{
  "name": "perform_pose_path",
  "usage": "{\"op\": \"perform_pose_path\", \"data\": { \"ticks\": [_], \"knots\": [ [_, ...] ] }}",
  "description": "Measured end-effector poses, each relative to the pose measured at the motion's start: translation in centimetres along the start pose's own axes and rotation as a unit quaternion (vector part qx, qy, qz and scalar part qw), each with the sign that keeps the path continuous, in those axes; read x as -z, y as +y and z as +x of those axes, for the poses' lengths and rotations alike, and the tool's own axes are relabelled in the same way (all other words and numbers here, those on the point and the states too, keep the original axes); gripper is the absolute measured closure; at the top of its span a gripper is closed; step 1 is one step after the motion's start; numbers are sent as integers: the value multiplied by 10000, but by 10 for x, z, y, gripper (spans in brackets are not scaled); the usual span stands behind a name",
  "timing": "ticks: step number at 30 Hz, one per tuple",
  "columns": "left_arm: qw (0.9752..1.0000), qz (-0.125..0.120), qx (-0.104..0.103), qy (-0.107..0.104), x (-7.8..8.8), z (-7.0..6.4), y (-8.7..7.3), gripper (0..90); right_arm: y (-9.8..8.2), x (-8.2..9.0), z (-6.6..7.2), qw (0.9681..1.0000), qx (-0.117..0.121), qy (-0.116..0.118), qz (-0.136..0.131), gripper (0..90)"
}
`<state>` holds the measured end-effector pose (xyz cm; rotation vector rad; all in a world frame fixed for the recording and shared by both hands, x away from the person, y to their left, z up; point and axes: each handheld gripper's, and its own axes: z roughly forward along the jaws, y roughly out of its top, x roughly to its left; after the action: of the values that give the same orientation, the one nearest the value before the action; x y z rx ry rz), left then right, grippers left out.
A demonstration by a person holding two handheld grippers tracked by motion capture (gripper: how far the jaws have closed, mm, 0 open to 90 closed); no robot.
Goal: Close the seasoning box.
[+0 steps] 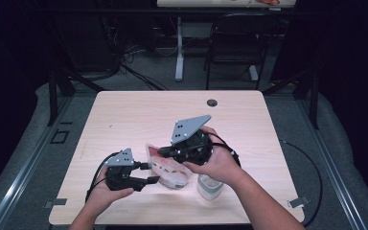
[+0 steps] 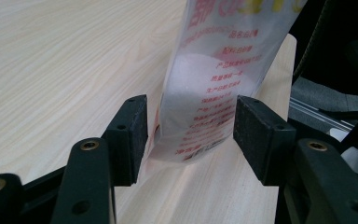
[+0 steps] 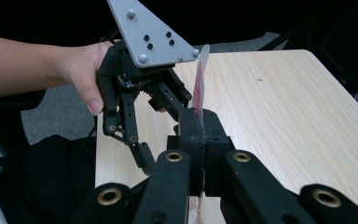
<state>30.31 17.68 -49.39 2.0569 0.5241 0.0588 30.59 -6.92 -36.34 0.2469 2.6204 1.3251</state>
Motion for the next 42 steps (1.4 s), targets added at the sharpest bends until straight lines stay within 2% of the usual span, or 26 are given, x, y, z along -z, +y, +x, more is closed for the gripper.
{"op": "perform_pose_path", "data": {
  "ticks": [15, 21, 29, 42],
  "knots": [
    [9999, 18, -86, -75, -6, -3, 0, 408, 5, 6, 3, 9999, 101, 60, -58, 900],
    [9998, 52, -119, -149, -7, -3, 0, 400, 6, 7, 4, 9998, 144, 105, -44, 900],
    [9996, -30, -75, -256, -11, -2, -2, 389, 6, 7, 3, 9997, 136, 180, -76, 900],
    [9991, 40, -141, -409, -21, -3, -3, 345, 6, 3, 4, 9995, 159, 265, -52, 900]
  ]
}}
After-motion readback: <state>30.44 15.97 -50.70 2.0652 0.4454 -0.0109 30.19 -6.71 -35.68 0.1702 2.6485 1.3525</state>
